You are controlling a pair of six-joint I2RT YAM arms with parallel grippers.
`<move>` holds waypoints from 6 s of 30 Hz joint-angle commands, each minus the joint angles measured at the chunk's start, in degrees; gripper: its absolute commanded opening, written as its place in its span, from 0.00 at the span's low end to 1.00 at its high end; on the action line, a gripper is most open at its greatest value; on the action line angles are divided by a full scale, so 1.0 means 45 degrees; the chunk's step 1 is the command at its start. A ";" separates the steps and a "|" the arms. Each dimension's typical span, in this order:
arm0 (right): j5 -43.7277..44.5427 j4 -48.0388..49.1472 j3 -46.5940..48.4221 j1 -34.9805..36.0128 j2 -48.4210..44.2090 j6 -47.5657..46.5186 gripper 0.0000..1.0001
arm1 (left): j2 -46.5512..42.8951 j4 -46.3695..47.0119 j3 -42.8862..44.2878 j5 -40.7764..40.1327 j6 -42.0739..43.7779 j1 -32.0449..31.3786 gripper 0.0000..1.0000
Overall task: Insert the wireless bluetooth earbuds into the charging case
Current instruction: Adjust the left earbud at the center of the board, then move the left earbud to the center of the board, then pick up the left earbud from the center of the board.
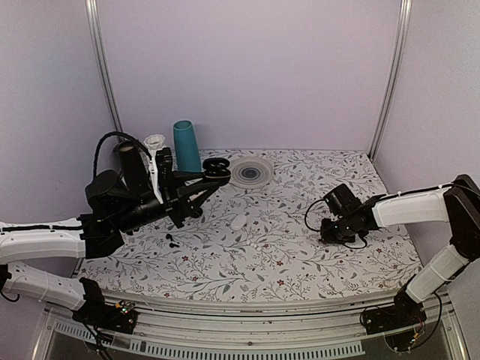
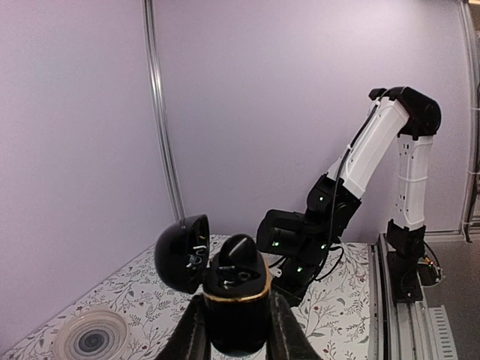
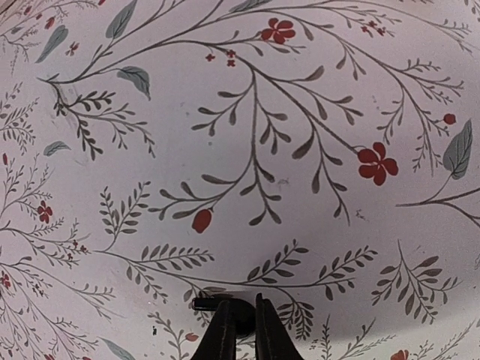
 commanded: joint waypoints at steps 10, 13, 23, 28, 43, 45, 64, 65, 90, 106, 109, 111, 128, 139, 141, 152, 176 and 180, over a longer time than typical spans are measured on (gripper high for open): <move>0.0479 -0.0923 0.1738 0.1370 0.1072 -0.0972 0.24 | -0.0226 -0.0017 -0.0074 -0.0187 -0.0133 -0.0178 0.00; 0.0777 -0.1350 0.1862 0.1373 0.0898 -0.0768 0.32 | -0.0208 -0.0049 -0.0055 -0.0188 -0.0134 -0.0178 0.00; 0.1123 -0.1616 0.1627 0.1375 0.1269 -0.0053 0.49 | -0.0082 0.0051 0.0023 -0.0132 -0.0128 -0.0178 0.00; 0.1097 -0.1410 0.1362 0.1367 0.1382 0.0234 0.51 | -0.0197 -0.0076 0.0024 -0.0157 -0.0133 -0.0179 0.00; 0.1343 -0.1453 0.0273 0.0555 0.0701 0.0303 0.52 | -0.0054 -0.0031 0.0129 -0.0095 -0.0144 -0.0178 0.00; 0.1358 -0.1412 0.0228 0.0333 0.0642 0.0184 0.52 | -0.0006 -0.0047 0.0184 -0.0057 -0.0134 -0.0178 0.00; 0.0303 -0.0909 0.0051 -0.0459 0.0288 -0.0580 0.29 | -0.0173 -0.0198 0.0138 -0.0193 -0.0152 -0.0188 0.00; 0.0153 -0.0806 0.0037 -0.0464 0.0331 -0.0525 0.29 | -0.0156 -0.0197 0.0141 -0.0188 -0.0148 -0.0179 0.00; -0.1258 0.0789 0.1573 0.1796 0.1641 -0.3357 0.05 | -0.0248 -0.0210 0.0082 -0.0280 -0.0165 -0.0183 0.00; -0.0618 -0.0162 0.2294 0.3317 0.2087 -0.4118 0.49 | -0.0301 -0.0281 0.0042 -0.0338 -0.0186 -0.0178 0.00; -0.0338 -0.0606 0.2501 0.3286 0.2025 -0.3592 0.53 | -0.0268 -0.0265 0.0072 -0.0300 -0.0186 -0.0188 0.00; -0.0249 -0.0845 0.2596 0.3295 0.1969 -0.3181 0.54 | -0.0263 -0.0254 0.0063 -0.0285 -0.0198 -0.0178 0.00; 0.0517 -0.1937 0.2512 0.2842 0.1892 -0.0960 0.58 | -0.0305 -0.0225 0.0004 -0.0217 -0.0205 -0.0178 0.00; -0.1366 -0.1152 0.2748 0.2877 0.1346 0.0090 0.50 | -0.0130 -0.0096 0.0063 -0.0175 -0.0255 -0.0178 0.00; -0.1292 -0.1072 0.2733 0.2875 0.1437 0.0472 0.48 | -0.0119 -0.0072 0.0063 -0.0187 -0.0248 -0.0178 0.00; -0.1272 -0.0410 0.3103 0.2966 0.2580 0.2040 0.35 | -0.0274 -0.0054 -0.0098 -0.0241 -0.0264 -0.0178 0.00; 0.0857 -0.3040 0.5032 0.3919 0.4156 0.0571 0.30 | -0.0345 0.0025 -0.0191 -0.0280 -0.0244 -0.0178 0.00; 0.0795 -0.3069 0.5108 0.3919 0.4310 0.0151 0.30 | -0.0360 0.0000 -0.0169 -0.0283 -0.0255 -0.0178 0.00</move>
